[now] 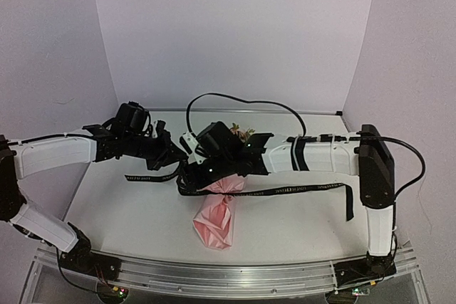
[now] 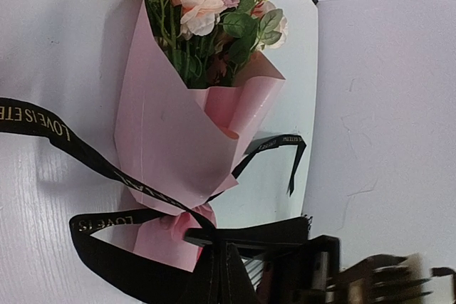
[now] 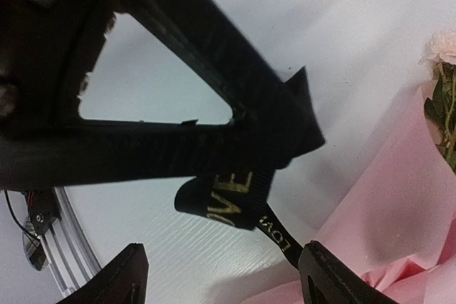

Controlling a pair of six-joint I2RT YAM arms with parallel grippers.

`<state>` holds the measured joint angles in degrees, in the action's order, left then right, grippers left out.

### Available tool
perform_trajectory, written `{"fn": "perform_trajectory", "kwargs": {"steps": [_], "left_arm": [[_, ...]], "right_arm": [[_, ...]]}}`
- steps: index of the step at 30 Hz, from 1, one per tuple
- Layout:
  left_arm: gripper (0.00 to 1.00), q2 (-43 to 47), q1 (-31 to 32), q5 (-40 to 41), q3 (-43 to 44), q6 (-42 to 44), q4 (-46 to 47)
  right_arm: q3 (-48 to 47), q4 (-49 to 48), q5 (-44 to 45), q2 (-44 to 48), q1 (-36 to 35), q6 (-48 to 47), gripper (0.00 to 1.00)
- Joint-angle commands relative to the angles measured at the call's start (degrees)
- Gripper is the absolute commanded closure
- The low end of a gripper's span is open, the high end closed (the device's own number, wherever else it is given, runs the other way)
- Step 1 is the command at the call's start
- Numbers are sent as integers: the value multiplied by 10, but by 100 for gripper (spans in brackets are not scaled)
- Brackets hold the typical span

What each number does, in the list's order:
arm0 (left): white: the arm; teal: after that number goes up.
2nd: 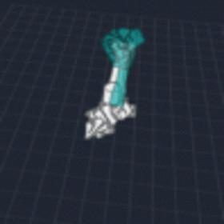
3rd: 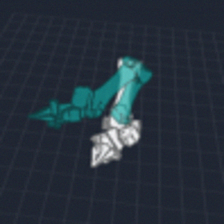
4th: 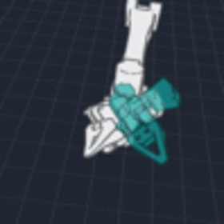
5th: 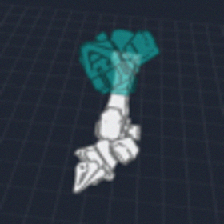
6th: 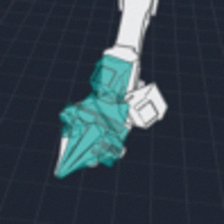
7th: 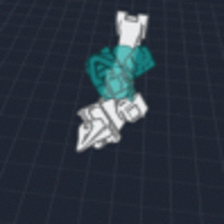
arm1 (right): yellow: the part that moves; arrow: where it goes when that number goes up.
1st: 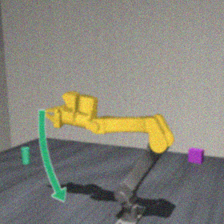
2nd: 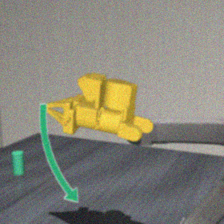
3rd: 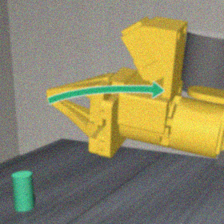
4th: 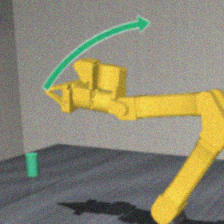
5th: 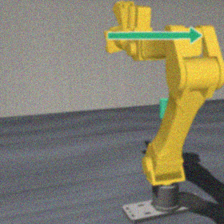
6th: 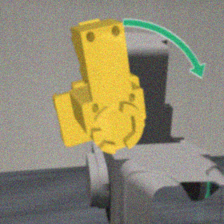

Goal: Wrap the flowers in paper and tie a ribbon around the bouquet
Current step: Pass from the left arm to the right

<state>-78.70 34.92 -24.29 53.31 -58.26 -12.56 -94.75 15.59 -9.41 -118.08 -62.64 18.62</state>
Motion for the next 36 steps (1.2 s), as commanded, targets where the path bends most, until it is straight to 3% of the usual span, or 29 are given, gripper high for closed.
{"fn": "perform_trajectory", "kwargs": {"steps": [1, 7, 16, 21, 27, 30, 36], "left_arm": [[100, 32, -1, 7, 35, -34, -15], [100, 46, -2, 18, 34, -37, -36], [100, 62, -4, 29, 34, -37, -54], [100, 74, -6, 59, 37, -28, -85], [97, 86, -7, 102, 24, 17, -121], [91, 82, -7, 68, -9, 56, -91], [68, 88, -4, 28, -54, 121, -13]], "right_arm": [[-39, -37, 79, -30, -18, 8, 24], [-58, -41, 156, -56, -27, 18, 25], [-91, -41, 199, -84, -31, 22, 32], [-95, -32, 215, -85, -31, 24, 53], [-55, -3, 238, -31, -31, 19, 99], [-14, 13, 226, 15, -31, 16, 100], [80, 19, 238, 98, -31, 12, 100]]}}
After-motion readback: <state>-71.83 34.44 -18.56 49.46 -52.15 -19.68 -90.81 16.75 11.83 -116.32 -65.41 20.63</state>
